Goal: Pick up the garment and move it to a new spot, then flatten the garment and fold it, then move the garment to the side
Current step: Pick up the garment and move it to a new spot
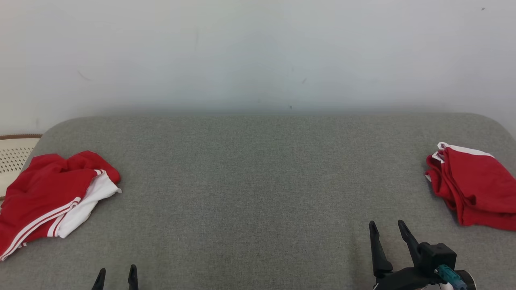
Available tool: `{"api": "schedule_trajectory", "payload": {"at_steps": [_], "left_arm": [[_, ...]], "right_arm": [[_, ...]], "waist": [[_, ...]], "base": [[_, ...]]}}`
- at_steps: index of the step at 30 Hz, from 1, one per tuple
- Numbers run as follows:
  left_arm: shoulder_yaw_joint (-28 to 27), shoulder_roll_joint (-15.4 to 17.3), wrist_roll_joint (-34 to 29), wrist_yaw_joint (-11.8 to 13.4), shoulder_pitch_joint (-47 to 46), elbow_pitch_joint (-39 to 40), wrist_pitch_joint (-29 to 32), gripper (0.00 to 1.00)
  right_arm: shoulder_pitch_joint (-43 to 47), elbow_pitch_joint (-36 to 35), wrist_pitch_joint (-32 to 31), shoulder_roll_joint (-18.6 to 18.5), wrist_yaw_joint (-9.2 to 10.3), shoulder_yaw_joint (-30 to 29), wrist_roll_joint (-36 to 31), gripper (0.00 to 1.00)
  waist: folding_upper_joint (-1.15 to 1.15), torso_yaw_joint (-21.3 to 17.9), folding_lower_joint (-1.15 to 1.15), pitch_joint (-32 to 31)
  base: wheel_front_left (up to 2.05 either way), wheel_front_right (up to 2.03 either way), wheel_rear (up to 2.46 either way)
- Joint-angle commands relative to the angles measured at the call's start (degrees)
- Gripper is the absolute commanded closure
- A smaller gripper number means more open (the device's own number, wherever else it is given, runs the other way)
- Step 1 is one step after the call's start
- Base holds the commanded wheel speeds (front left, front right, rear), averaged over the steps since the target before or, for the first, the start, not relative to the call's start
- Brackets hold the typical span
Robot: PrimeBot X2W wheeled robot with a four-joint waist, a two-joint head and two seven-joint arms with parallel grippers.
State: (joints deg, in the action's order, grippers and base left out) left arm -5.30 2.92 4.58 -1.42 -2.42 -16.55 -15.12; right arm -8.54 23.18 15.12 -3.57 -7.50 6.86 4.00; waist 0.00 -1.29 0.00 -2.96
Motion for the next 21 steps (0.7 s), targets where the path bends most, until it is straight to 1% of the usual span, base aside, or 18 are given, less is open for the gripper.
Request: {"api": "schedule_trajectory", "payload": {"at_steps": [1,8,10,11,12,14,15,21], "left_arm": [[-0.29,0.01,0.27,0.07,-0.05,0.04,-0.03,0.00],[-0.89,0.01,-0.15,0.96,-1.04,-0.16,-0.04,0.00],[-1.05,0.01,-0.50,0.89,-1.28,-0.11,-0.04,0.00],[-1.05,0.01,-0.50,0.89,-1.28,-0.11,-0.04,0.00],[-1.69,0.01,-0.79,0.89,-1.54,-0.27,-0.03,0.00],[-2.32,0.00,-0.97,1.02,-1.96,-0.33,-0.03,0.00],[-2.32,0.00,-0.97,1.02,-1.96,-0.33,-0.03,0.00],[-3.88,0.01,-1.44,0.87,-2.35,-0.75,-0.04,0.00]], "right_arm": [[0.73,-0.29,0.02,-0.33,0.03,0.46,0.22,0.00],[0.59,-0.89,0.02,-0.87,0.03,1.96,0.59,0.00],[0.45,-1.02,0.02,-0.95,0.03,2.41,0.83,0.00],[0.45,-1.02,0.02,-0.95,0.03,2.41,0.83,0.00],[0.17,-1.19,0.02,-0.95,0.03,2.83,1.10,0.00],[-0.14,-1.15,0.02,-0.90,0.03,3.58,1.44,0.00],[-0.14,-1.15,0.02,-0.90,0.03,3.58,1.44,0.00],[-1.22,-0.95,0.02,-1.06,0.03,4.91,2.11,0.00]], "waist": [[0.00,0.19,0.00,0.14],[0.00,2.75,0.00,0.86],[0.00,4.06,0.00,1.16],[0.00,4.06,0.00,1.16],[0.00,5.54,0.00,1.44],[0.00,7.07,0.00,1.63],[0.00,7.07,0.00,1.63],[0.00,11.98,0.00,2.14]], "base": [[0.00,0.00,0.00],[0.00,0.00,0.00],[0.00,0.00,0.00],[0.00,0.00,0.00],[0.00,0.00,0.00],[0.00,0.00,0.00],[0.00,0.00,0.00],[0.00,0.00,0.00]]}}
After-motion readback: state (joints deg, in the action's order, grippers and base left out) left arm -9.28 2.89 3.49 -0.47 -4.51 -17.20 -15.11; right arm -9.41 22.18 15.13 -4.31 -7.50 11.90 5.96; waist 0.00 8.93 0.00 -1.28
